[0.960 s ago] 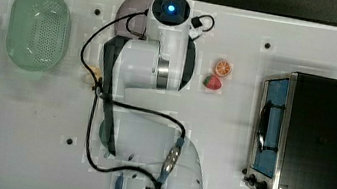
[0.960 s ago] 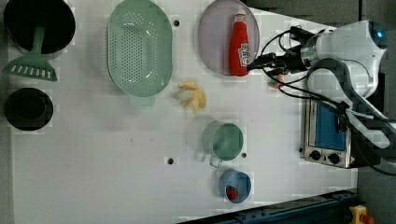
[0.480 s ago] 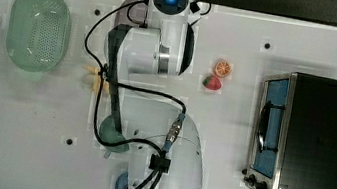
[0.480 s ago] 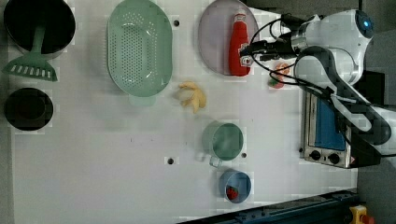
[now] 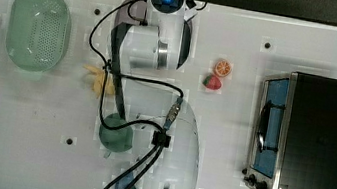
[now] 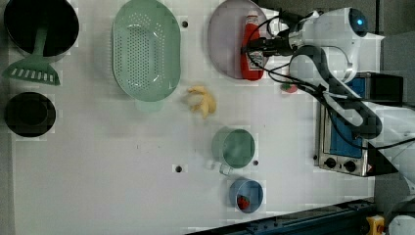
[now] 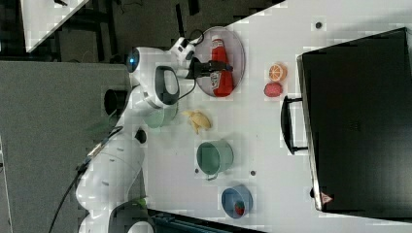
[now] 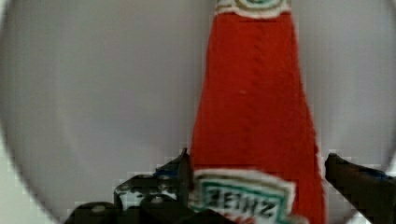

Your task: Pick ketchup from plate and place it on table.

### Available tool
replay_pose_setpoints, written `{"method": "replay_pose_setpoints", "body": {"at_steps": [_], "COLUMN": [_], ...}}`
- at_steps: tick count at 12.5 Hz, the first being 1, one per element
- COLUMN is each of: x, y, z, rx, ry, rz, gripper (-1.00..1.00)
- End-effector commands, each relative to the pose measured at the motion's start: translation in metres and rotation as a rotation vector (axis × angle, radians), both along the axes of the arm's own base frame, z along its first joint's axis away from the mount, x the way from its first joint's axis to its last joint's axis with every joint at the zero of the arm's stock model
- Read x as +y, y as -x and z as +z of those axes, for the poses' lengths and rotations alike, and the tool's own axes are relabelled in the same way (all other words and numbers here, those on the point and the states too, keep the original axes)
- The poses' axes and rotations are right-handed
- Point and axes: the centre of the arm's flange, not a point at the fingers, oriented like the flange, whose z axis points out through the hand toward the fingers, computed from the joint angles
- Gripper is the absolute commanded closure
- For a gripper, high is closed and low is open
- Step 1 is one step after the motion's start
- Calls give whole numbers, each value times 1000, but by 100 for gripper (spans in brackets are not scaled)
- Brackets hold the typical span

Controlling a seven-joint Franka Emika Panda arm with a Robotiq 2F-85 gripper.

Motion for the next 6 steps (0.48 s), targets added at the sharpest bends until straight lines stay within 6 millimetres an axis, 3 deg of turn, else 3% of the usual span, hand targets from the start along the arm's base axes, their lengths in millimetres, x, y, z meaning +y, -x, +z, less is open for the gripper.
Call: {"method": "replay_pose_setpoints", "body": {"at_steps": [1,4,6], "x": [3,5,4], "y": [-10,-14,-17], "z": [2,8,13], "rx": [-40,-65,-72], "ry": [3,-2,0], "rz": [53,54,52], "gripper": [-93,-20,-15]}}
